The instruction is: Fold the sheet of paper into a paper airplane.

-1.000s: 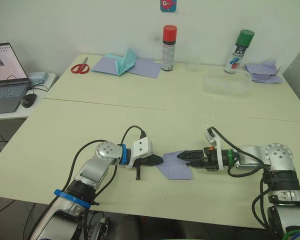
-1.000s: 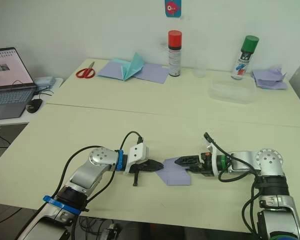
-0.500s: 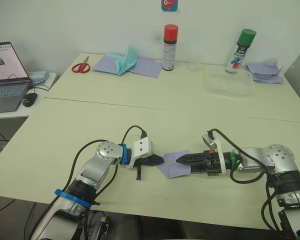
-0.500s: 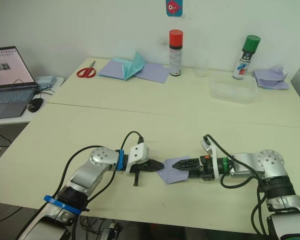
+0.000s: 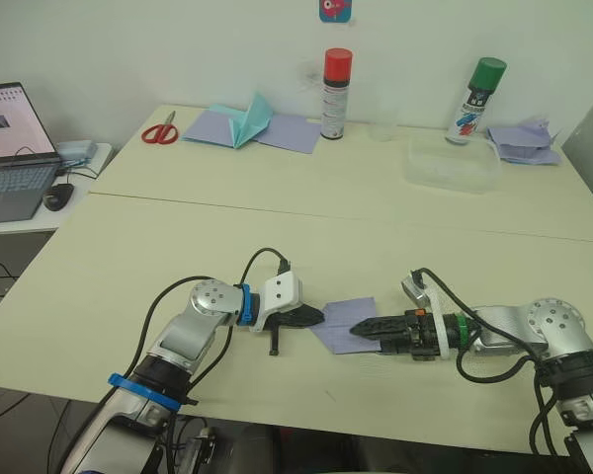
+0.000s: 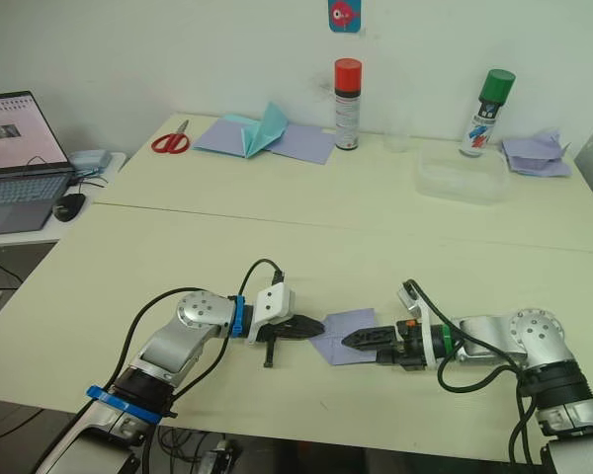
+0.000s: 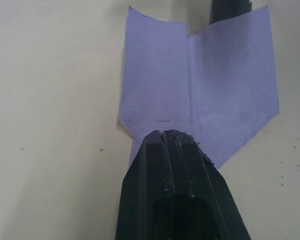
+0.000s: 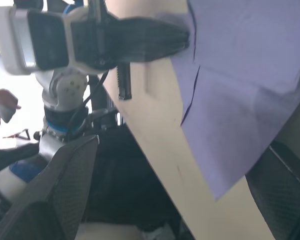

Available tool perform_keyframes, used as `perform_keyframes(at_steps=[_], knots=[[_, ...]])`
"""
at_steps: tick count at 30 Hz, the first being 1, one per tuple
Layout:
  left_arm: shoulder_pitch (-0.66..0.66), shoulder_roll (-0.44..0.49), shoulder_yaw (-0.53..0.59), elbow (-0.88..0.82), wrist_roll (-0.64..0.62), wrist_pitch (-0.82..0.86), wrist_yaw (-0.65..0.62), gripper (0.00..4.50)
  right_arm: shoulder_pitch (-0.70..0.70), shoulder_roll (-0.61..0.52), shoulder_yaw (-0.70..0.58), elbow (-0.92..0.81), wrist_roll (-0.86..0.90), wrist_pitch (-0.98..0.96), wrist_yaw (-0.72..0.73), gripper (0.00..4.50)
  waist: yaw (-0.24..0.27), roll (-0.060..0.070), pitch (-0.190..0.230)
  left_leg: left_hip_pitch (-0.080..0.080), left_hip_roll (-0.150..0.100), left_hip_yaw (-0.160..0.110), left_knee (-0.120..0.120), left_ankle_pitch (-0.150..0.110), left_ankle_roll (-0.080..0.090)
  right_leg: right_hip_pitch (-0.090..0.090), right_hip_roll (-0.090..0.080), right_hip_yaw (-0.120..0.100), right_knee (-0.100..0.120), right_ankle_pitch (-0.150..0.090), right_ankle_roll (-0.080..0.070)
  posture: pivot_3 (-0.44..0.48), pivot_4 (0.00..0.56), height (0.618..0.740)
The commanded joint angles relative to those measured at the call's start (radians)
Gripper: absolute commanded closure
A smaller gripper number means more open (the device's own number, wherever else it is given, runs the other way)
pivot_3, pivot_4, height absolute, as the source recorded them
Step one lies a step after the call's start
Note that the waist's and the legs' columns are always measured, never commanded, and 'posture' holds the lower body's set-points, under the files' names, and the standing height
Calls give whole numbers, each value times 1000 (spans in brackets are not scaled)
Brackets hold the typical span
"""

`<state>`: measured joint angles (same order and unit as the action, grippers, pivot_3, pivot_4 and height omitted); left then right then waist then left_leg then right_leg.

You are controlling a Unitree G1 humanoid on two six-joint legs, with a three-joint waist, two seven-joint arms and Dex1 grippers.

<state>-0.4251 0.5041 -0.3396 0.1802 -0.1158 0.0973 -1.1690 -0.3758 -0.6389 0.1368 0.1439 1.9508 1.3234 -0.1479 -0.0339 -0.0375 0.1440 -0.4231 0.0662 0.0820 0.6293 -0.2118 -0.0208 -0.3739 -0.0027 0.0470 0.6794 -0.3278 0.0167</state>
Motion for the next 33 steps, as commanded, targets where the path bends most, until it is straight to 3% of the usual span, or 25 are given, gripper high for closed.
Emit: perform_keyframes(at_steps=[1,15,18,21,24,30,31,33], knots=[[13,9,-22,31,36,7,-1,4500,-10,27,-42,-3,21,-87,-71,6,0,0,0,0,0,0,0,0,0,0,0,0,0,0,0,0,150,740],[2,12,-23,47,39,-7,-6,4500,-44,87,-60,39,-19,-105,-90,6,-1,0,0,0,0,0,0,0,0,0,0,0,0,1,-2,0,150,740],[4,13,-24,44,38,-7,-5,4500,-45,74,-62,48,-35,-80,-67,641,0,0,0,0,0,0,0,0,0,0,0,0,0,1,-2,0,150,740],[3,14,-25,49,39,-8,-7,4500,-44,71,-63,51,-48,-67,-58,1765,1,0,0,0,0,0,0,0,0,0,0,0,0,1,-3,0,150,740],[-3,14,-25,55,40,-9,-9,4500,-31,76,-66,43,-62,-71,-59,2150,1,0,0,0,0,0,0,0,0,0,0,0,0,1,-3,0,150,740],[-10,12,-18,60,35,-24,-15,4500,-21,92,-81,32,-103,-85,-62,4260,0,0,0,0,0,0,0,0,0,0,0,0,0,1,-2,0,150,740],[-11,11,-17,62,35,-26,-16,4500,-22,95,-84,33,-110,-85,-62,4476,0,0,0,0,0,0,0,0,0,0,0,0,0,1,-2,0,150,740],[-15,10,-16,69,34,-29,-18,4500,-26,100,-92,37,-120,-83,-60,4476,0,0,0,0,0,0,0,0,0,0,0,0,0,1,-2,0,150,740]])
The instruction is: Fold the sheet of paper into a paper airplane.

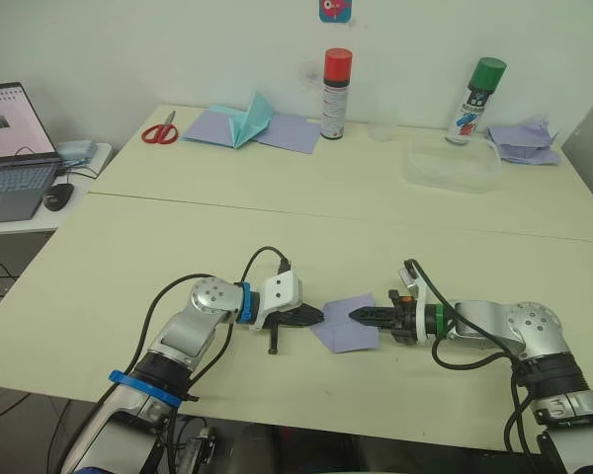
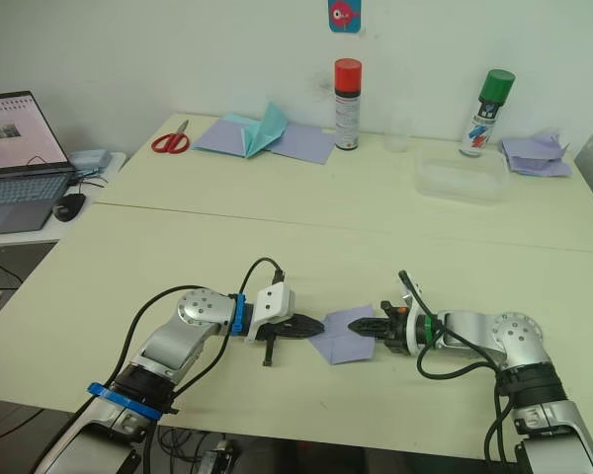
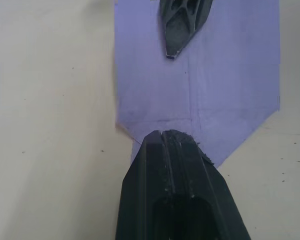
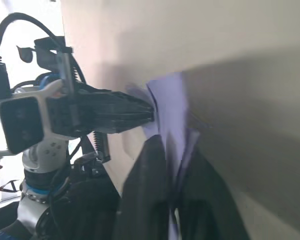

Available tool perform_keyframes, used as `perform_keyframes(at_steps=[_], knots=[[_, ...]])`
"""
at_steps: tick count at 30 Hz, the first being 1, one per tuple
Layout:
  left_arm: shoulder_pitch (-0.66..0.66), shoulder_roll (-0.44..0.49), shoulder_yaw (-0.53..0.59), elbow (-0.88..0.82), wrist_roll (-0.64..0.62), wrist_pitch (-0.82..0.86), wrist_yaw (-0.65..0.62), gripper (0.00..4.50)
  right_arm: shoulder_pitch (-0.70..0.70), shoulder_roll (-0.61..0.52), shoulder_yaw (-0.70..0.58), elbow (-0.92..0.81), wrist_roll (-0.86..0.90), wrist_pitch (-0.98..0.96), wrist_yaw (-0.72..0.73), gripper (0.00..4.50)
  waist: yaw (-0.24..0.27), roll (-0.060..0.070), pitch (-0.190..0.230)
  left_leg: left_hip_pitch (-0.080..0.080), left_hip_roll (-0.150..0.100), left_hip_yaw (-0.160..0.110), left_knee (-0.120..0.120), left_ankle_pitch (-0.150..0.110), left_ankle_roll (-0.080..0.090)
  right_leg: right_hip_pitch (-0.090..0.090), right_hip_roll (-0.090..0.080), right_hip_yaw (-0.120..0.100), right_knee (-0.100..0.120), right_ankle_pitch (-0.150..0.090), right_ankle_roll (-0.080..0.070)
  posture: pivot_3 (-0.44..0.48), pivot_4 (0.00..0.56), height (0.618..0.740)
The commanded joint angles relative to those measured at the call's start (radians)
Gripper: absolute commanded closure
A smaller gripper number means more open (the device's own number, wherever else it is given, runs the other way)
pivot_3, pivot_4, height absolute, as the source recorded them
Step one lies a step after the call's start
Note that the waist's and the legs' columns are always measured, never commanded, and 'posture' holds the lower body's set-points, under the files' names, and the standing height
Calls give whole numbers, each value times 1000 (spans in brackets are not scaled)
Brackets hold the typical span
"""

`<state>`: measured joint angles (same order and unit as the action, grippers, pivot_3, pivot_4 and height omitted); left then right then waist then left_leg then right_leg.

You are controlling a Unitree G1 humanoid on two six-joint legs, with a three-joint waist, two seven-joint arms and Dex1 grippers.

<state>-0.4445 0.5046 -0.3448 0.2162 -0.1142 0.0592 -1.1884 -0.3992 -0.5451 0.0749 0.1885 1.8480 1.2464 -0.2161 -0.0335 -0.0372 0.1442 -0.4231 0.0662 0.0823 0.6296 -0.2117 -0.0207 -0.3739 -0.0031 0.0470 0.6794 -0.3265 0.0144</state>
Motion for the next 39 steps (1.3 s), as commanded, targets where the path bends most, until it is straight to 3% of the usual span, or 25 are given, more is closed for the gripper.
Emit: perform_keyframes(at_steps=[1,7,12,15,20,22,25,27,31,33,39], knots=[[2,8,-11,37,33,7,1,4500,-4,8,-33,-6,-23,-4,10,4476,0,0,0,0,0,0,0,0,0,0,0,0,0,0,0,0,150,740],[-1,13,-7,46,30,-5,-6,4500,-20,26,-45,-3,-62,10,40,4476,-1,0,0,0,0,0,0,0,0,0,0,0,0,0,0,0,150,740],[18,79,106,-81,-102,123,-40,4500,-67,20,-60,-27,-144,30,129,4476,-8,1,1,0,1,0,0,0,0,-1,0,0,0,0,0,0,150,740],[42,170,199,-198,-206,252,-69,4500,-111,18,-65,-74,-209,35,219,4476,-13,2,3,-7,1,0,0,0,0,-8,1,-1,2,1,-1,0,150,740],[63,284,339,-313,-330,412,-68,4500,-188,10,-16,-273,-497,-104,502,4476,-8,4,7,-13,0,-1,-1,0,0,-15,1,-2,1,1,-2,0,150,740],[66,330,389,-345,-364,447,-77,4500,-227,-18,67,-355,-724,-301,702,4476,-7,5,10,-13,0,-1,-1,0,0,-15,1,-2,1,1,-1,0,150,740],[48,405,461,-373,-436,531,-93,4500,-222,-69,300,-340,-1301,-1082,1134,4476,-1,5,14,-13,0,-1,-1,0,0,-15,1,-3,0,0,-1,0,150,740],[38,428,480,-381,-464,568,-89,4500,-212,-55,349,-252,-1470,-1393,1262,4476,1,5,15,-13,-1,-1,-1,0,0,-16,2,-5,0,-3,5,0,150,740],[75,568,548,-433,-564,717,-158,4500,-240,54,432,139,-1732,-2039,1344,4476,-3,-1,22,-12,0,0,0,0,-1,-15,1,-5,2,-1,1,0,150,740],[122,597,553,-479,-586,738,-166,4500,-269,78,450,291,-1801,-2262,1355,4476,-4,2,26,-11,-1,1,1,0,-1,-15,0,-5,3,0,1,0,150,740],[233,538,474,-592,-521,659,-84,4500,-342,93,484,643,-1978,-2662,1289,4476,3,4,28,-10,-1,0,4,3,-6,-12,-3,-5,4,0,0,0,150,740]])
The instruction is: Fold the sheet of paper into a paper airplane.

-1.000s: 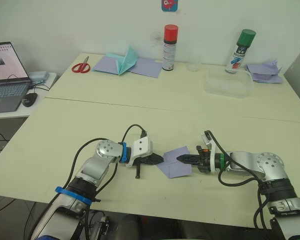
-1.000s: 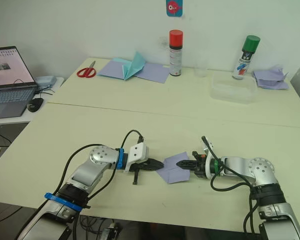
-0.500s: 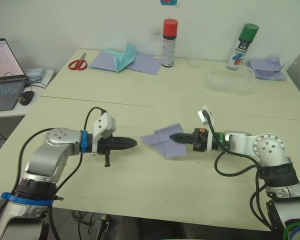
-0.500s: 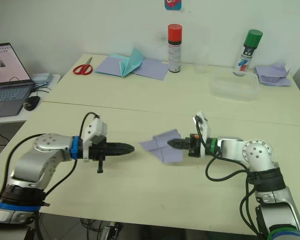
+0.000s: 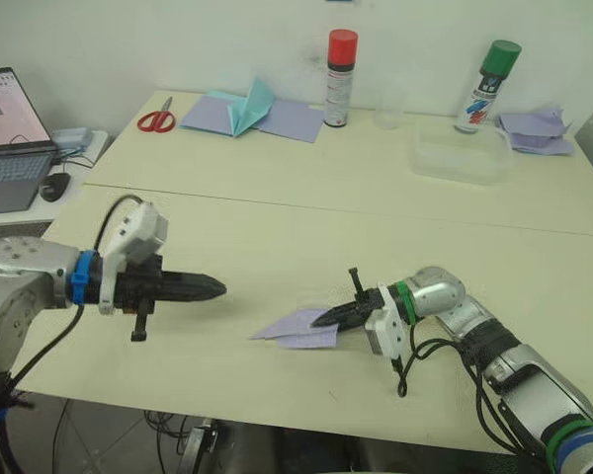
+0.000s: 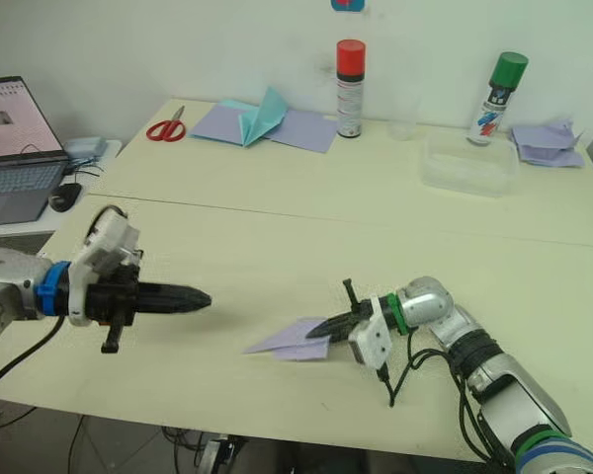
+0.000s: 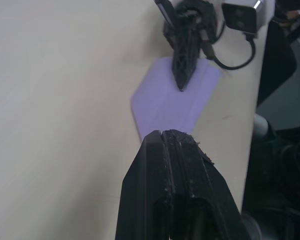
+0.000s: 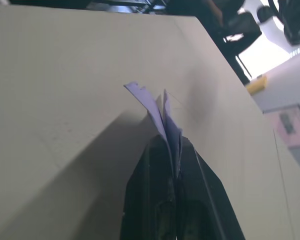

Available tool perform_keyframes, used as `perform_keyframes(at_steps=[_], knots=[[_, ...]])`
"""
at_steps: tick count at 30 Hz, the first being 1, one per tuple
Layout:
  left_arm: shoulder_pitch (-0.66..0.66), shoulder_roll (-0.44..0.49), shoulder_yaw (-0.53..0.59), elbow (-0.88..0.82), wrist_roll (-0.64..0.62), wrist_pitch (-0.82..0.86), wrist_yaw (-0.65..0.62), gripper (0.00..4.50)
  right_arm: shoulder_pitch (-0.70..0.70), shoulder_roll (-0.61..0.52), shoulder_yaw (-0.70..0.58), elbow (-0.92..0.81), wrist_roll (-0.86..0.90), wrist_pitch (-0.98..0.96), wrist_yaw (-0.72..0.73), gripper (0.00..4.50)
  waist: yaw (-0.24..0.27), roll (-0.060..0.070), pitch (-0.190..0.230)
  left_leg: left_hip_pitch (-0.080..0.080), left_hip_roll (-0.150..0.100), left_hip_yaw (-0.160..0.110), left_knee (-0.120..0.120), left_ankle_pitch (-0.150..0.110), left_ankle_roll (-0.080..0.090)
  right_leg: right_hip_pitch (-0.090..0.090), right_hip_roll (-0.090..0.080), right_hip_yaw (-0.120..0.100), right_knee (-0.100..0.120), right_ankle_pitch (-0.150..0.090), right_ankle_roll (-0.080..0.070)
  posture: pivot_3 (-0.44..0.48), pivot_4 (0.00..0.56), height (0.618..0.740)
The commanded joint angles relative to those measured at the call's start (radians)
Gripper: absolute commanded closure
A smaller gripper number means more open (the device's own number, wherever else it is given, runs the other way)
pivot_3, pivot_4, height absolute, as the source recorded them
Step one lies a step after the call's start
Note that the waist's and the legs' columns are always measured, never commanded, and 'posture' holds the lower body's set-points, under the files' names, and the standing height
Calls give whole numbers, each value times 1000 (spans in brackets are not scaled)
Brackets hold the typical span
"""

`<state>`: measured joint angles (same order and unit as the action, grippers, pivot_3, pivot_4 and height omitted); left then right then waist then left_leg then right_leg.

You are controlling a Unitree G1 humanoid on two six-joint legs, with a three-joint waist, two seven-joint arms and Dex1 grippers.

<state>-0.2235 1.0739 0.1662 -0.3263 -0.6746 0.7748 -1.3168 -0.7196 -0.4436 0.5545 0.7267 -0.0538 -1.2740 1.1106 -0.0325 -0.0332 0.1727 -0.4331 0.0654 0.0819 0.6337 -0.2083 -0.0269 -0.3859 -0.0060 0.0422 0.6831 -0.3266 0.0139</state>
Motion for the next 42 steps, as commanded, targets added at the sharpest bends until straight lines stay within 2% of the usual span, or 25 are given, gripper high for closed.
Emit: perform_keyframes(at_steps=[1,7,11,15,21,24,29,32,35,38,40,42], knots=[[21,-55,-66,-53,73,-91,66,4500,-30,-10,6,141,-113,-171,-56,4476,3,0,0,2,0,-1,0,0,0,2,0,0,0,0,-1,0,150,740],[20,-256,-233,-7,217,-225,208,4500,-57,-24,9,257,-253,-228,-163,4476,2,-1,0,15,-1,1,1,0,0,16,-1,1,-1,2,-5,0,150,740],[-33,-360,-343,59,300,-267,255,4500,-58,-40,12,274,-316,-229,-226,4476,4,-1,0,17,-1,1,1,0,1,17,0,1,1,2,-6,0,150,740],[-56,-388,-416,100,357,-280,255,4500,-58,-51,19,268,-356,-230,-283,4476,3,-2,0,18,-1,2,2,0,1,17,-1,2,5,2,-6,0,150,740],[-54,-358,-497,172,447,-313,218,4500,-58,-68,41,260,-379,-213,-339,4476,3,-2,-1,18,-1,1,4,0,1,17,-1,2,6,2,-6,0,150,740],[-45,-346,-504,185,450,-323,196,4500,-54,-85,59,256,-363,-200,-339,3814,3,-2,-1,18,-1,1,6,-1,2,17,-1,2,8,2,-6,0,150,740],[-74,-373,-533,259,493,-378,201,4500,-41,-146,94,202,-288,-158,-307,2092,6,0,-3,18,-1,1,9,-2,4,18,-2,2,10,2,-6,0,150,740],[-81,-387,-544,291,509,-409,198,4500,-6,-241,120,93,-162,-101,-260,1093,12,2,-4,19,-3,1,10,-2,4,19,-3,2,11,2,-6,0,150,740],[-78,-389,-547,304,514,-429,194,4500,71,-374,123,-78,-11,45,-176,55,25,2,-4,19,-4,1,11,-3,7,21,-5,1,11,2,-6,0,150,740],[-73,-388,-543,305,512,-439,196,4500,195,-496,78,-317,210,334,-85,55,28,3,-4,21,-3,1,11,-4,8,24,-5,1,8,2,-6,0,150,740],[-69,-387,-541,309,512,-446,193,4500,304,-601,34,-575,462,757,-67,55,27,5,-5,24,-2,1,9,-4,8,27,-5,0,7,2,-6,0,150,740],[-63,-383,-541,310,513,-452,187,4500,372,-709,-8,-829,786,1240,-146,55,26,8,-6,25,-2,0,8,-4,8,29,-6,0,6,2,-7,0,150,740]])
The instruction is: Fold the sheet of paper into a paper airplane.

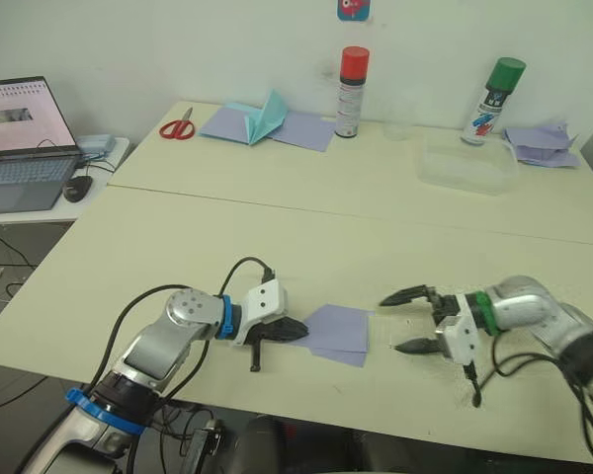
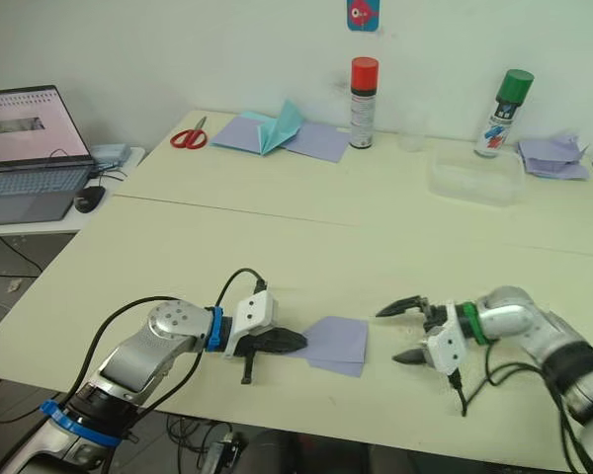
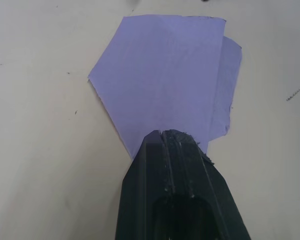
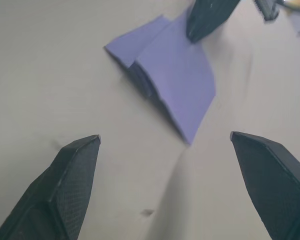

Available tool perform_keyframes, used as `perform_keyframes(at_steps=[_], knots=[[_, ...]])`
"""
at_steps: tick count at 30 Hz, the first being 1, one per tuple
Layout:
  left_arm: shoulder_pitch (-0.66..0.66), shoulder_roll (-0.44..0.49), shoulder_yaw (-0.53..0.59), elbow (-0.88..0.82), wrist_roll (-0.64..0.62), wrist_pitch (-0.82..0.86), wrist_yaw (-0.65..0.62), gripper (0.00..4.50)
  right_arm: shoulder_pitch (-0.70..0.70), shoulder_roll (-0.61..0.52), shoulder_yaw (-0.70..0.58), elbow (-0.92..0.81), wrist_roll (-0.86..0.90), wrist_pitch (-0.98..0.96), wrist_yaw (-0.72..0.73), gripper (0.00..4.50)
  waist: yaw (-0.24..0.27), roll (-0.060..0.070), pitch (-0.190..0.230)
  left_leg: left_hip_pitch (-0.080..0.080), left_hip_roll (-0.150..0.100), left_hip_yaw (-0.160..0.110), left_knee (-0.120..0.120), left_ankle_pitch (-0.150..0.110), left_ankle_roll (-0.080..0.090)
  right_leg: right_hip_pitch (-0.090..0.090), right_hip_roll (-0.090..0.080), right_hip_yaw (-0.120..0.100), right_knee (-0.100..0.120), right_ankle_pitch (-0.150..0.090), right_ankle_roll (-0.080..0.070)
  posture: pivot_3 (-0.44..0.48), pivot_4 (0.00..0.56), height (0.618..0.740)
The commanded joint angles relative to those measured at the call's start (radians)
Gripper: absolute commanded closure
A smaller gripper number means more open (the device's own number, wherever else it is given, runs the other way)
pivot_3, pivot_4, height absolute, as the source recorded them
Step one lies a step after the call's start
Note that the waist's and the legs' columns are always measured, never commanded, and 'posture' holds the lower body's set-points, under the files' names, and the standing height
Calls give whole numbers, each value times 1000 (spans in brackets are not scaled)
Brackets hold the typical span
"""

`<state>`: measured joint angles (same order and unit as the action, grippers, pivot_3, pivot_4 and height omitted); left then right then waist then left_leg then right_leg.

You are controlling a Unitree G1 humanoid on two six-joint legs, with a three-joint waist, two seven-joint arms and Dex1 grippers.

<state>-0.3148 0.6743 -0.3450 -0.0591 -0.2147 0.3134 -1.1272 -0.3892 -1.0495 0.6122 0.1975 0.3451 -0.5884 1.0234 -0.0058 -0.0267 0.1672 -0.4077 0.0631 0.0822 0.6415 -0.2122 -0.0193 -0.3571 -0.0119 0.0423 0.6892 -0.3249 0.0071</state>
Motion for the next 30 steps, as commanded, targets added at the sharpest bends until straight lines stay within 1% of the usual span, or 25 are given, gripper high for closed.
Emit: perform_keyframes(at_steps=[1,2,3,4,5,6,8,9,10,12,15,18,21,23,25,30], knots=[[30,17,-30,43,52,9,-6,4500,50,-147,-83,-389,569,783,-121,55,-4,3,-1,1,0,0,-1,0,0,1,-1,-1,0,0,0,0,150,740],[32,17,-32,43,53,7,-9,4500,36,-176,-93,-444,811,1016,-225,55,-9,6,-3,1,0,0,-1,0,0,1,-1,-1,0,-1,-1,0,150,740],[32,16,-34,45,53,5,-12,4500,18,-176,-102,-463,1021,1182,-327,55,-14,5,-3,3,0,0,-1,0,0,2,-2,-1,0,-1,-1,0,150,740],[32,16,-36,47,53,3,-14,4500,3,-166,-118,-468,1161,1292,-408,55,-17,3,-4,7,0,0,-2,0,0,6,-3,-2,-1,-1,-2,0,150,740],[32,15,-36,46,54,2,-15,4500,-12,-149,-128,-450,1264,1382,-500,55,-19,1,-6,8,1,-1,-3,0,0,8,-2,-3,-2,-2,-3,0,150,740],[32,14,-36,46,55,3,-15,4500,-21,-134,-141,-436,1323,1441,-567,55,-20,-1,-7,9,1,-1,-4,0,0,8,-2,-3,-3,-2,-4,0,150,740],[29,12,-40,47,60,-1,-19,4500,-37,-59,-143,-349,1522,1498,-794,55,-21,-3,-8,8,0,-1,-5,0,0,8,-2,-4,-7,-2,-3,0,150,740],[28,12,-41,47,61,-1,-20,4500,-41,-26,-153,-319,1585,1519,-868,55,-21,-5,-9,7,0,0,-6,0,0,8,-2,-3,-9,-2,-2,0,150,740],[27,12,-41,48,63,-2,-22,4500,-41,17,-176,-290,1619,1544,-928,55,-21,-5,-9,5,0,1,-6,-1,1,6,-2,-3,-10,-2,-2,0,150,740],[26,14,-40,50,65,-4,-24,4500,-40,95,-225,-242,1627,1594,-1013,55,-20,-5,-9,0,-2,2,-6,-1,2,2,-3,-1,-10,0,1,0,150,740],[27,17,-38,50,68,-6,-26,4500,-39,180,-279,-194,1627,1649,-1110,55,-20,-5,-10,-6,-2,1,-6,-1,2,-4,-2,-1,-10,1,3,0,150,740],[33,20,-33,41,69,0,-23,4500,-40,274,-318,-134,1627,1684,-1208,55,-23,-5,-13,-7,-1,1,-6,-1,2,-5,-1,-1,-10,1,3,0,150,740],[40,23,-29,35,70,1,-23,4500,-39,341,-361,-114,1627,1722,-1257,55,-24,-6,-16,-6,-1,2,-6,-1,2,-5,-1,-1,-10,1,3,0,150,740],[44,24,-29,31,71,2,-22,4500,-39,377,-375,-107,1627,1740,-1283,55,-25,-6,-18,-6,0,2,-6,-1,3,-5,0,-1,-10,-1,7,0,150,740],[46,24,-28,29,71,4,-20,4500,-41,413,-381,-99,1627,1747,-1308,55,-26,-6,-20,-6,0,2,-6,-1,3,-5,0,-1,-10,-1,7,0,150,740],[45,24,-27,26,72,7,-20,4500,-64,458,-391,-80,1605,1769,-1313,55,-26,-6,-20,-6,0,2,-7,-1,3,-6,0,0,-10,-1,6,0,150,740]])
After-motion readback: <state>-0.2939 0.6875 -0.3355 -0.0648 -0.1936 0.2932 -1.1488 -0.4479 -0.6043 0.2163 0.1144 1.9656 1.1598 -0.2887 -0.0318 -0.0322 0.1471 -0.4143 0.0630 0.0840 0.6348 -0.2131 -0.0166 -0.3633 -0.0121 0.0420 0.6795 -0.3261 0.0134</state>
